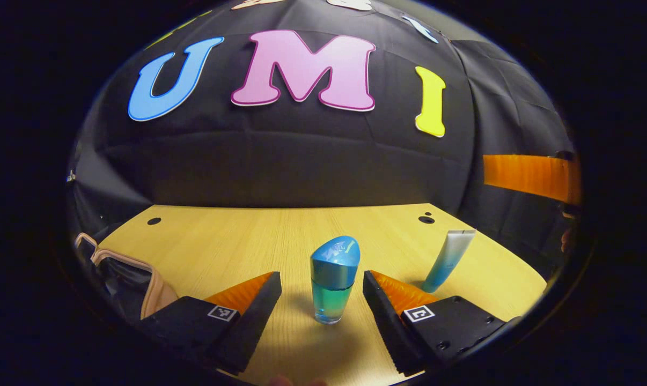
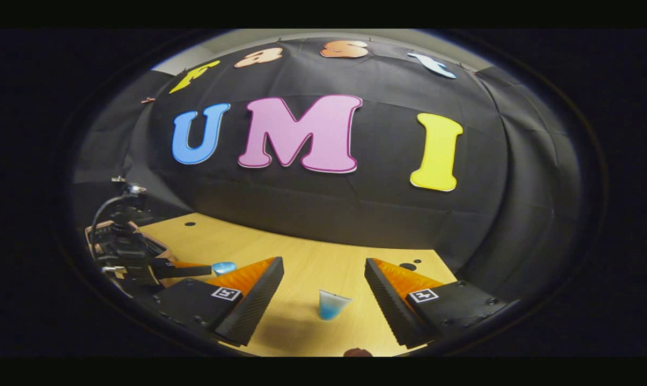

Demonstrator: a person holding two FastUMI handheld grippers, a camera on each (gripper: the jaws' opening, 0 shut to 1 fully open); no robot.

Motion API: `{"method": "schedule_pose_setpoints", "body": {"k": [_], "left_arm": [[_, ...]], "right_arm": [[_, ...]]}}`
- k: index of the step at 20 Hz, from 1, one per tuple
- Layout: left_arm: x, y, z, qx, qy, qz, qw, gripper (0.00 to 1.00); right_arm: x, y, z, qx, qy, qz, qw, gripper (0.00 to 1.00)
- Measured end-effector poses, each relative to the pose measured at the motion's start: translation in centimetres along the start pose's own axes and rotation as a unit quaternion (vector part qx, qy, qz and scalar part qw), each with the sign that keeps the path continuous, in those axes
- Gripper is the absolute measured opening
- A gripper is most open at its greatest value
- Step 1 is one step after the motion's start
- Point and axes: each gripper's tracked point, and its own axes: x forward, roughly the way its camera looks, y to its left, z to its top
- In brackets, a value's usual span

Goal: First open the suitcase, pack the skin care products into it, and then close the suitcase.

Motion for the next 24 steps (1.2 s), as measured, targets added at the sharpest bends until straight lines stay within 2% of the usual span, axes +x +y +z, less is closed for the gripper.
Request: {"method": "schedule_pose_setpoints", "body": {"k": [6,9,13,18,21,22,24], "left_arm": [[3.6,-0.8,-2.9,0.012,0.030,0.006,0.999,0.95],[3.9,-0.5,-2.7,0.031,0.030,0.018,0.999,0.51],[4.8,-1.1,-2.9,0.044,0.028,0.013,0.999,0.49],[5.9,-1.7,-2.4,0.053,0.021,0.004,0.998,0.47],[6.0,-1.8,-2.4,0.045,0.025,0.005,0.999,0.46],[6.0,-1.7,-2.3,0.046,0.033,0.009,0.998,0.49],[5.7,-1.6,-2.0,0.041,0.044,0.014,0.998,0.45]], "right_arm": [[2.3,-1.2,-5.8,0.018,0.040,-0.002,0.999,0.97],[3.3,-0.3,-9.6,0.027,0.065,0.003,0.998,0.96],[5.3,0.9,-13.8,0.040,0.111,0.009,0.993,0.97],[8.0,0.9,-16.5,0.097,0.134,-0.010,0.986,0.96],[8.4,0.4,-17.2,0.121,0.145,-0.026,0.982,0.51],[8.3,0.2,-17.2,0.126,0.149,-0.026,0.980,0.49],[7.9,-0.2,-17.4,0.126,0.157,-0.028,0.979,0.48]]}}
